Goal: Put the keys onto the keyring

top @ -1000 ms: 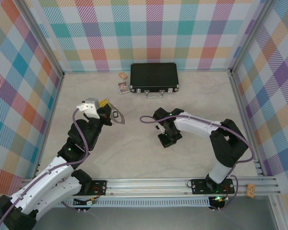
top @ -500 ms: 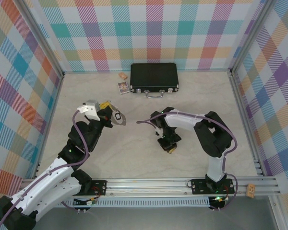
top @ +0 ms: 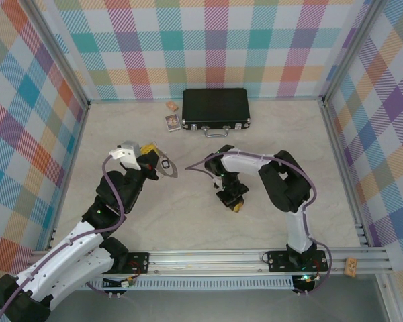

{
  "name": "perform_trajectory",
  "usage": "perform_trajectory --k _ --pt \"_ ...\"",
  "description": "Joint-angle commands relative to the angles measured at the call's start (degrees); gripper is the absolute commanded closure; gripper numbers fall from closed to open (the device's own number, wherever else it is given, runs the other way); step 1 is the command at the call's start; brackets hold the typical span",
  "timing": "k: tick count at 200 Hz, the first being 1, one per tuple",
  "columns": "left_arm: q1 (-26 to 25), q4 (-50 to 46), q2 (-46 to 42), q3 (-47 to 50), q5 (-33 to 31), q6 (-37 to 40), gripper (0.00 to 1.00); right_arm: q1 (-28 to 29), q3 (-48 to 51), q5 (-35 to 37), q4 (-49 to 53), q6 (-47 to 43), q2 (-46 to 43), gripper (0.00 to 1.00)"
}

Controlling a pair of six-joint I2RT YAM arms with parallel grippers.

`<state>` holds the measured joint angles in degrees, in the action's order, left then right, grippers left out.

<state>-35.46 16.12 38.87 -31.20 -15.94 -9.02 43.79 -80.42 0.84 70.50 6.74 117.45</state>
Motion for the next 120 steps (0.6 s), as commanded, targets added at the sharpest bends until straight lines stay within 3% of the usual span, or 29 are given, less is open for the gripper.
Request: perform_trajectory --k 1,45,120 --pt "0.48 3.29 -0.99 0.26 -0.56 0.04 1.00 -0.75 -3.28 0.83 1.74 -1.55 2.40 1.00" --pt "0.47 3.39 -1.25 0.48 -0.75 0.05 1.00 -3.58 -6.85 -0.84 2.01 -2.52 4.78 0.99" --pt "0.41 3.15 -1.34 0.35 -0.48 -0.12 1.00 -3.58 -5.68 0.35 0.22 -1.76 1.47 0.74"
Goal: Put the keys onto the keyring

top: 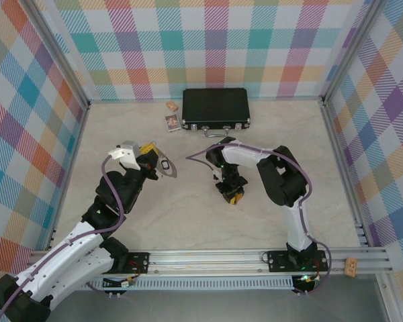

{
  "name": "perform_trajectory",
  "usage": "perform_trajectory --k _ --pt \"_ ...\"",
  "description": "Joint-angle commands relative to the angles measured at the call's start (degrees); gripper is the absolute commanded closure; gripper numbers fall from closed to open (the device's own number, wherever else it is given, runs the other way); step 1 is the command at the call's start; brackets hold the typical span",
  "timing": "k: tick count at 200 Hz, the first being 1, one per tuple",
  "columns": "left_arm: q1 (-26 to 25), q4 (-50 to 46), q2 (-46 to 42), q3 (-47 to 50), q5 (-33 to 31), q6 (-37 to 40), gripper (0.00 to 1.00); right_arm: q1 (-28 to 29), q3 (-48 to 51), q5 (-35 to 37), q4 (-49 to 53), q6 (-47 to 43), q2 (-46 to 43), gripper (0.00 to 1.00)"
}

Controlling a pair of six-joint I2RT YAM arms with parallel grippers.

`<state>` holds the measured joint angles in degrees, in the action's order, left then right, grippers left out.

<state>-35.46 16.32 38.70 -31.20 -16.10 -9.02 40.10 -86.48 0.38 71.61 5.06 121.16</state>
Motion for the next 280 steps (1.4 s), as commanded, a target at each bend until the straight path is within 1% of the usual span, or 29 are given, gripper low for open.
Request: perform_trajectory --k 1,11,19,41,80,110,157,193,221,249,280 --pt "0.44 2.94 -1.17 0.35 -0.29 -0.12 1.00 0.14 0.40 0.78 -0.88 -0.02 -2.38 0.74" --pt "0.40 2.85 -1.20 0.35 -0.32 -0.19 1.00 0.15 0.88 0.85 -1.48 0.30 -3.67 0.71" --pt "0.42 2.93 -1.17 0.39 -0.31 -0.18 1.00 0.13 1.52 0.85 -2.18 0.72 -4.82 0.67" --pt "0.41 2.89 -1.04 0.46 -0.27 -0.12 1.00 0.08 4.30 1.20 -4.90 2.24 -8.40 0.66" --pt "0.40 2.67 -0.06 0.18 -0.02 -0.08 1.00 0.15 12.75 1.18 -14.02 6.15 -16.44 0.66" --pt "0.39 1.80 0.59 -0.34 -0.17 -0.04 1.00 0.11 20.23 1.78 -23.10 9.38 -22.99 0.65" --pt "0.39 0.08 1.54 -1.29 -0.68 -0.21 1.00 0.59 37.23 1.53 -44.03 14.73 -36.30 0.65" --pt "0.40 -0.32 2.56 -1.72 -1.18 -0.38 1.00 2.54 49.89 4.14 -56.08 17.16 -46.43 0.65" --pt "0.39 -1.17 3.27 -2.12 -1.83 -0.47 1.00 4.06 58.11 6.33 -63.89 18.70 -52.59 0.66" --pt "0.39 -1.37 3.15 -2.12 -2.44 -0.54 1.00 4.85 63.69 8.30 -69.71 19.07 -56.09 0.70" --pt "0.39 -1.93 2.90 -2.22 -2.50 -0.65 1.00 5.07 67.87 8.45 -75.81 19.37 -56.14 0.72"
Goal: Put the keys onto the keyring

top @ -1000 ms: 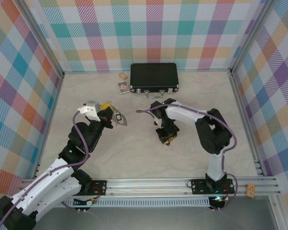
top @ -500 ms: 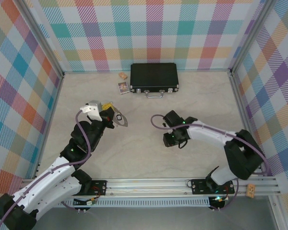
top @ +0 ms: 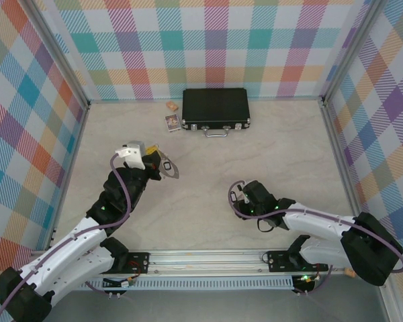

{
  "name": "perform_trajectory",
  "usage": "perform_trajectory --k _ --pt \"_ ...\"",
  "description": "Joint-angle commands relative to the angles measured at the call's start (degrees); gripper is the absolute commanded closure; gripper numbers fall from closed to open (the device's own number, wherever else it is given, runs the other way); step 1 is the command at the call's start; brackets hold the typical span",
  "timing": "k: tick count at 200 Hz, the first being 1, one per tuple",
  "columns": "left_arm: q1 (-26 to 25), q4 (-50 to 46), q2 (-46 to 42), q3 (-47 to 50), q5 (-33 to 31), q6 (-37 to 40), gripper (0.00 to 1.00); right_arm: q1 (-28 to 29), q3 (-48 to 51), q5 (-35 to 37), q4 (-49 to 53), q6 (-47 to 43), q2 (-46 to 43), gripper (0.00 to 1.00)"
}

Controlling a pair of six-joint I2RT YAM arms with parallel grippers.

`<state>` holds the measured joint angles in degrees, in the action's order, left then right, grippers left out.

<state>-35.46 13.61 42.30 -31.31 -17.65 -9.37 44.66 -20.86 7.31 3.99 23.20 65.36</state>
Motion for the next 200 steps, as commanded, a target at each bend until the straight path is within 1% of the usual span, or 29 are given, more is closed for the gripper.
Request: perform_trajectory --k 1,69,106,157,186,193,200 --pt "0.39 0.75 -0.76 -2.14 -0.97 -0.30 1.00 0.51 2.33 1.54 -8.28 1.23 -0.29 0.72" --pt "0.39 0.17 -2.09 -1.56 -1.27 -0.30 1.00 1.65 3.02 2.60 -13.70 0.99 4.33 0.76" --pt "0.39 0.36 -2.54 -1.22 -0.92 -0.21 1.00 2.13 2.54 3.93 -14.07 0.96 6.43 0.82" --pt "0.39 0.46 -2.67 -1.12 -0.72 -0.21 1.00 2.18 1.26 4.20 -12.75 -0.06 7.11 0.87" --pt "0.43 1.33 -3.05 -0.22 -0.80 -0.21 1.00 2.18 -0.33 4.64 -10.48 -0.75 7.29 0.96" --pt "0.39 1.55 -3.10 -0.03 -0.78 -0.21 1.00 2.18 -0.76 4.43 -9.59 -0.94 7.11 1.00" --pt "0.39 1.75 -3.19 0.23 -0.69 -0.21 1.00 2.18 -1.29 4.21 -8.73 -1.07 6.99 1.00"
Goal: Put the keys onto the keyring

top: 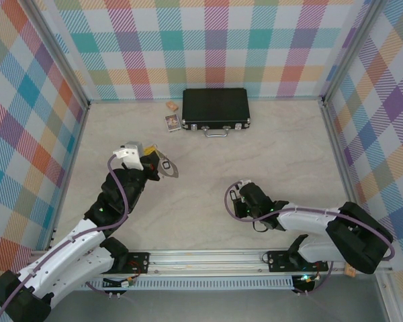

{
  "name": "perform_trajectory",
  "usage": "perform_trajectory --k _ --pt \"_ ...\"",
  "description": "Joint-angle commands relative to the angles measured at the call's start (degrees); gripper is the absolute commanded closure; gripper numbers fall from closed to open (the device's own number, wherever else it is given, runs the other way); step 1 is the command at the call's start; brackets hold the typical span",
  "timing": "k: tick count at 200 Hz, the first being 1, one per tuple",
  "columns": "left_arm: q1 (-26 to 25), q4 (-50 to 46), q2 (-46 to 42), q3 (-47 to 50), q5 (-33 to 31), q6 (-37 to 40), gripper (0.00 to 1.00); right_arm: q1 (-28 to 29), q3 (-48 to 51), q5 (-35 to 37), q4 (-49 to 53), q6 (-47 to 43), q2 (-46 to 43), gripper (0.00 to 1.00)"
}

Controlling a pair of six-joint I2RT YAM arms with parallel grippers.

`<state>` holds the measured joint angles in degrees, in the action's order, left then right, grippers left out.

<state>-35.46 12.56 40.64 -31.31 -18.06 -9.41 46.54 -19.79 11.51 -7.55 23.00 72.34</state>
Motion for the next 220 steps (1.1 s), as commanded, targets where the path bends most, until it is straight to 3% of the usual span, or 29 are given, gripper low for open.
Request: perform_trajectory --k 1,38,72,146,178,220 --pt "0.39 2.81 -1.53 0.26 -0.29 -0.17 1.00 0.30 -2.45 0.06 2.99 -0.87 -0.04 1.00" --pt "0.39 4.03 -1.71 1.30 0.31 -0.19 1.00 0.30 -8.28 -0.81 13.58 -0.38 0.78 1.00" --pt "0.39 5.03 -2.88 2.84 0.08 -0.19 1.00 0.24 -19.64 -3.35 28.39 0.82 9.47 1.00" --pt "0.39 5.89 -4.00 4.37 1.45 -0.01 1.00 0.21 -36.87 -7.18 51.01 -5.97 19.00 1.00" --pt "0.40 6.65 -2.32 4.44 2.83 0.22 1.00 0.14 -39.00 -6.19 52.02 -9.79 16.31 1.00" --pt "0.39 6.52 1.37 2.76 7.30 0.40 1.00 0.15 -37.96 -4.10 45.70 -15.28 9.57 1.00"
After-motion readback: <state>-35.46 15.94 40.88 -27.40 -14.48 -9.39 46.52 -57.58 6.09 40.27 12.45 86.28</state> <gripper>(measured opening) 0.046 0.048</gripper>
